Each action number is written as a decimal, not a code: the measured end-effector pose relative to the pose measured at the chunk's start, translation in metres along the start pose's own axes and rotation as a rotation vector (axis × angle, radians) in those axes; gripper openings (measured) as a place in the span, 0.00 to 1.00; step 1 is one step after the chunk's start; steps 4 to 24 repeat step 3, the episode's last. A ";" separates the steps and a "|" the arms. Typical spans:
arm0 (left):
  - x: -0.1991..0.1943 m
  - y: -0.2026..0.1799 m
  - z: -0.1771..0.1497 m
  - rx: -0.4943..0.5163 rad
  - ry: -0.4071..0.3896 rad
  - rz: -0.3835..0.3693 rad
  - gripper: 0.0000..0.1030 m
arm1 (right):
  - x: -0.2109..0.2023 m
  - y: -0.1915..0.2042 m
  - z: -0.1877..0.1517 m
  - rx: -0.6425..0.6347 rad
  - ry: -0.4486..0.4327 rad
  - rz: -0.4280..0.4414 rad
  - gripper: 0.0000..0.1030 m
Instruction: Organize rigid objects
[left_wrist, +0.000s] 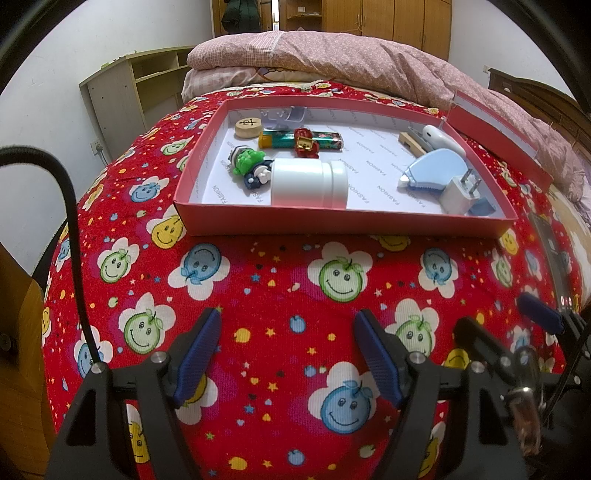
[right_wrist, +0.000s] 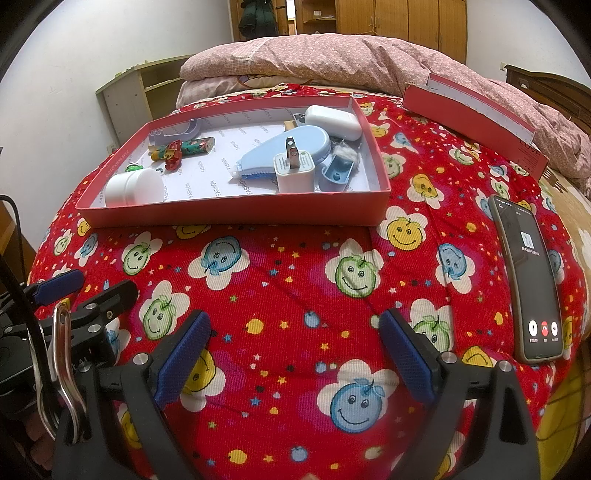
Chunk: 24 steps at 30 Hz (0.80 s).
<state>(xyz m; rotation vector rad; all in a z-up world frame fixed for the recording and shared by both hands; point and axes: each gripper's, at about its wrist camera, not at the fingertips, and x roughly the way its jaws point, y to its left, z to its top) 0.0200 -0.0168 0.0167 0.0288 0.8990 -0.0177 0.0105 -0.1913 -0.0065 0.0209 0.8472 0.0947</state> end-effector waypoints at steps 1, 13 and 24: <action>0.000 0.000 0.000 0.000 0.000 0.000 0.76 | 0.000 0.000 0.000 0.000 0.000 0.000 0.92; 0.000 0.001 0.000 -0.001 0.001 0.000 0.76 | 0.000 0.000 0.000 0.000 0.000 0.000 0.92; 0.000 0.001 0.000 -0.001 0.001 0.000 0.76 | 0.000 0.000 0.000 0.000 0.000 0.000 0.92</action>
